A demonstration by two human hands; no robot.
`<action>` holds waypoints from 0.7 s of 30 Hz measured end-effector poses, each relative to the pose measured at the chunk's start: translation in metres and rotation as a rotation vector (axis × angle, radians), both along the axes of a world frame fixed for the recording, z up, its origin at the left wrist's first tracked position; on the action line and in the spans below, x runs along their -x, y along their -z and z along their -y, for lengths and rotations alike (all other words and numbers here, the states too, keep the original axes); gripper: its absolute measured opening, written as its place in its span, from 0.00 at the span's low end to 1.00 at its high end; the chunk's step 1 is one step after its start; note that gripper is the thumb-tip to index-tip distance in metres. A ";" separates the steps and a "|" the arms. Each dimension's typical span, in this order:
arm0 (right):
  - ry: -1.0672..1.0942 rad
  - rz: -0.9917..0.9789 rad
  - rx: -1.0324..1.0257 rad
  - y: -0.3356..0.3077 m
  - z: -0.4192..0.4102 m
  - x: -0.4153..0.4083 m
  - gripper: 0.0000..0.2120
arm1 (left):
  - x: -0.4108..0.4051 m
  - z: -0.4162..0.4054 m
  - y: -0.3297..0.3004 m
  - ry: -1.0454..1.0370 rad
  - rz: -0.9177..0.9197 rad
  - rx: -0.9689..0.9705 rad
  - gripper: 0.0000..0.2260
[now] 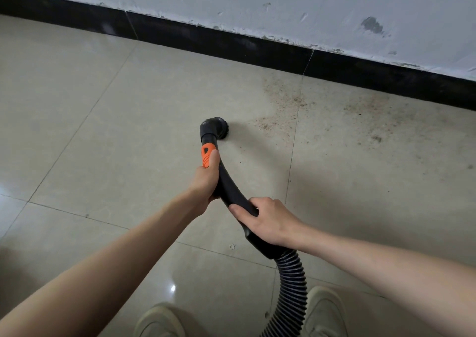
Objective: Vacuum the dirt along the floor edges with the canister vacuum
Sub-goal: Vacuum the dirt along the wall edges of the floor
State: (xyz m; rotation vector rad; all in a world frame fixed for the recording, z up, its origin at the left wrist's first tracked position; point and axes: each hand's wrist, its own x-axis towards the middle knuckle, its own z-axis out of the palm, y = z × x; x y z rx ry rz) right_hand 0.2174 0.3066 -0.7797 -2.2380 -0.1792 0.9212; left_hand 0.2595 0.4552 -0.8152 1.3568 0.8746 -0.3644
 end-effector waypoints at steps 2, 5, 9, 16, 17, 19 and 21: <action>0.041 0.004 0.006 -0.002 0.005 -0.002 0.20 | -0.006 0.010 0.001 0.020 -0.004 -0.016 0.28; 0.088 0.015 0.018 -0.004 0.013 -0.008 0.20 | -0.018 0.023 0.001 0.060 -0.007 -0.071 0.28; 0.149 0.021 0.023 -0.003 0.025 -0.015 0.20 | -0.033 0.040 0.003 0.117 0.007 -0.120 0.29; 0.251 0.016 0.059 -0.002 0.049 -0.009 0.20 | -0.043 0.070 0.008 0.314 0.009 -0.163 0.29; 0.261 0.024 0.068 -0.002 0.049 -0.009 0.20 | -0.045 0.072 0.008 0.334 0.008 -0.164 0.28; 0.270 0.041 0.083 -0.001 0.049 -0.010 0.20 | -0.048 0.073 0.006 0.349 0.011 -0.154 0.26; 0.262 0.045 0.086 0.002 0.049 -0.012 0.20 | -0.050 0.074 0.004 0.370 0.013 -0.168 0.25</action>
